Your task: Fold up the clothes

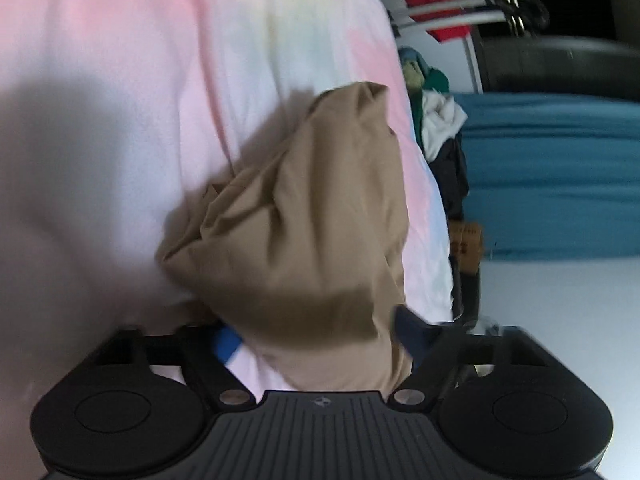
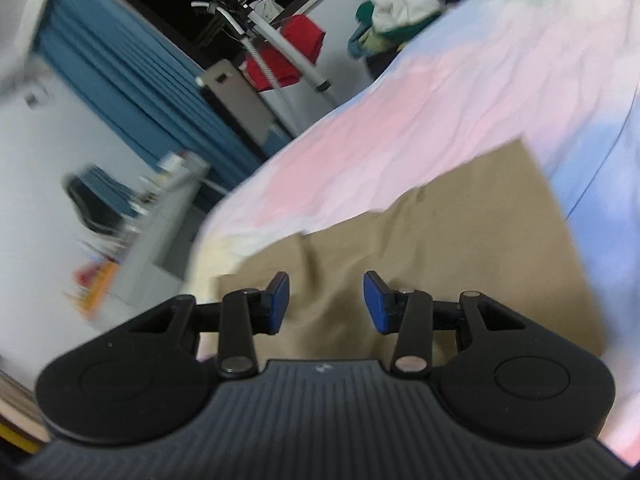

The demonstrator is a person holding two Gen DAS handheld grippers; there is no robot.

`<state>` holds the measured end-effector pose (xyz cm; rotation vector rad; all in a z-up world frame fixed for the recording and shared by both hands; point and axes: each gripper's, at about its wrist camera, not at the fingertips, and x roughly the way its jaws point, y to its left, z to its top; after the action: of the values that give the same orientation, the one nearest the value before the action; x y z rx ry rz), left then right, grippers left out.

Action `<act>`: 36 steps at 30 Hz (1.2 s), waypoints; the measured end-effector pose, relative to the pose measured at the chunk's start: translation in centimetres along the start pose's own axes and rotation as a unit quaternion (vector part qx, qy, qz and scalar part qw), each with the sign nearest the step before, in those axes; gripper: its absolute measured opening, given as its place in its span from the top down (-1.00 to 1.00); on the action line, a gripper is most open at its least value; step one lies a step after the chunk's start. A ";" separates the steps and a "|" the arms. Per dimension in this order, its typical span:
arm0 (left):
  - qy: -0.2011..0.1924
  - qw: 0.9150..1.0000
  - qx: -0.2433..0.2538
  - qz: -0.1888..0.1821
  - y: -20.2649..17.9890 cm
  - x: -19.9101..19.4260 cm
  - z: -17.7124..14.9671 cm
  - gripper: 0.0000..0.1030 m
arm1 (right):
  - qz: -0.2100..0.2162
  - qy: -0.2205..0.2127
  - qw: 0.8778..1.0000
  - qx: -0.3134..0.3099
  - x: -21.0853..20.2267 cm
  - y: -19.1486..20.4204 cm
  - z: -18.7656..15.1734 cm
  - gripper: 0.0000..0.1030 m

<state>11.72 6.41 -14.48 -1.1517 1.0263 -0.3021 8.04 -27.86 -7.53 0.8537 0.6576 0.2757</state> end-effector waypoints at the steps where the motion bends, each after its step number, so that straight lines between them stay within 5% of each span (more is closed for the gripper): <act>1: -0.006 1.000 -0.006 -0.003 0.0 0.0 0.1 -0.24 | 0.021 0.012 0.999 0.024 0.1 -0.2 -0.2 0.14; 2: -0.014 1.000 -0.005 -0.009 -0.1 0.0 0.1 -0.16 | 0.042 0.023 0.998 0.047 0.2 -0.4 -0.5 0.14; 3: -0.025 0.999 0.010 -0.017 -0.5 -0.3 0.1 0.20 | 0.057 0.036 0.995 0.068 0.4 -0.6 -0.9 0.14; 9: -0.050 0.996 0.053 -0.046 -2.4 -0.9 -0.2 0.43 | 0.135 0.099 0.967 0.190 2.5 -1.4 -3.4 0.00; 11: -0.051 0.996 0.057 -0.053 -2.8 -0.9 -0.2 0.44 | 0.152 0.115 0.954 0.233 3.0 -1.7 -4.0 -0.29; 15: -0.051 0.995 0.052 -0.067 -2.7 -1.1 -0.2 0.44 | 0.121 0.122 0.945 0.278 3.7 -2.9 -4.8 -0.52; 20: -0.051 0.995 0.044 -0.067 -2.4 -1.2 -0.1 0.44 | 0.068 0.043 0.935 0.344 2.4 -6.3 -4.4 -0.52; 22: -0.051 0.996 0.043 -0.065 -2.3 -0.9 0.0 0.44 | 0.046 0.006 0.932 0.361 1.6 -7.4 -4.1 -0.46; 24: -0.051 0.996 0.042 -0.065 -2.4 -0.9 0.1 0.44 | 0.032 -0.001 0.932 0.362 1.4 -7.5 -3.9 -0.15; 28: -0.049 0.995 0.033 -0.076 -2.7 -1.4 0.0 0.45 | 0.026 -0.028 0.951 0.306 0.6 -5.4 -3.2 0.26; 32: -0.041 0.994 0.016 -0.099 -3.7 -2.3 0.0 0.45 | 0.045 -0.055 0.959 0.276 -1.6 -3.2 -1.9 0.33; 36: -0.033 0.994 0.039 -0.101 -8.6 -1.7 -0.7 0.45 | 0.061 -0.085 0.958 0.267 -4.7 -2.1 0.8 0.34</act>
<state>12.71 3.46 -6.29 -1.1893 0.8346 -0.4583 4.90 -31.94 -6.79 1.4236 0.5232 0.1316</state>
